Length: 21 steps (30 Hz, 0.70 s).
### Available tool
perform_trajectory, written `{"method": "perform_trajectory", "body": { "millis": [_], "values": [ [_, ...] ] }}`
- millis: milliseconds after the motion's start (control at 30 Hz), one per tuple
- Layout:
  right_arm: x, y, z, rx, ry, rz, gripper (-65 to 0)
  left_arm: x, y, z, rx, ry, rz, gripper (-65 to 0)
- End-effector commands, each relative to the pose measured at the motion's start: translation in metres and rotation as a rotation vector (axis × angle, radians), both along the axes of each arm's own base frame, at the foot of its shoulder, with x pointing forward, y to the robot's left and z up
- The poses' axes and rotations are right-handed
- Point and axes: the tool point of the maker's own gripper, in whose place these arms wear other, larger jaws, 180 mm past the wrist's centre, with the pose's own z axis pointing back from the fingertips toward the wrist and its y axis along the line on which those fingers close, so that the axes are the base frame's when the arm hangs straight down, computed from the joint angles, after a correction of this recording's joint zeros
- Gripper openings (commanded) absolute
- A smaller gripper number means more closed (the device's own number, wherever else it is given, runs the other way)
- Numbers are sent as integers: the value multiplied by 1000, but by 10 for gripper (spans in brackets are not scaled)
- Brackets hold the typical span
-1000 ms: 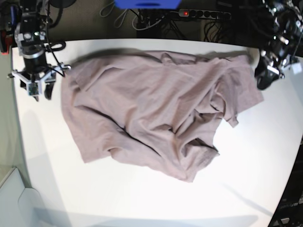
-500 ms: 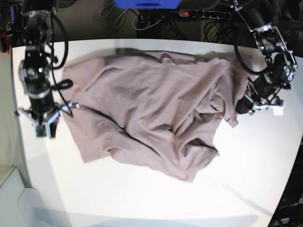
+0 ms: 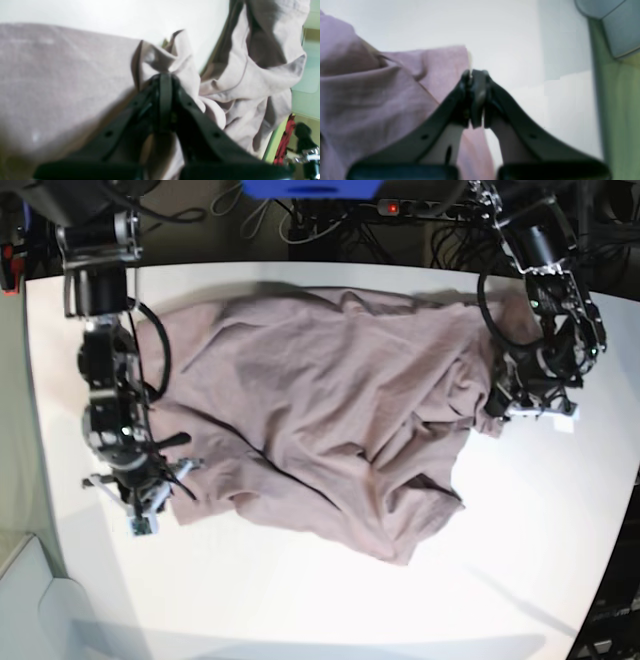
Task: Layout the t-shirt on the table in an organized manner, then fold the t-shirt properly
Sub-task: 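Grasp the shirt's side edges with both grippers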
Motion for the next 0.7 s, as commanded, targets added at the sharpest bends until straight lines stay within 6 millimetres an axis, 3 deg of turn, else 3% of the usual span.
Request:
{"method": "perform_trajectory", "body": {
  "millis": [0, 233, 300, 400, 567, 667],
  "values": [
    [19, -4, 16, -1, -44, -13, -650, -28, 10, -16, 57, 119, -22, -650],
    [47, 10, -16, 69, 54, -37, -650, -57, 12, -7, 119, 116, -45, -650],
    [47, 8, -26, 74, 69, -43, -650, -63, 13, -8, 125, 123, -45, -650],
    [42, 1, -44, 73, 93, -52, -650, -75, 32, -9, 123, 136, 19, -650],
    [31, -41, -59, 26, 94, -96, -650, -96, 60, -9, 105, 143, 154, -650],
    [26, -69, -59, -9, 87, -121, -650, -109, 65, -12, 88, 171, 173, -650]
  ]
}}
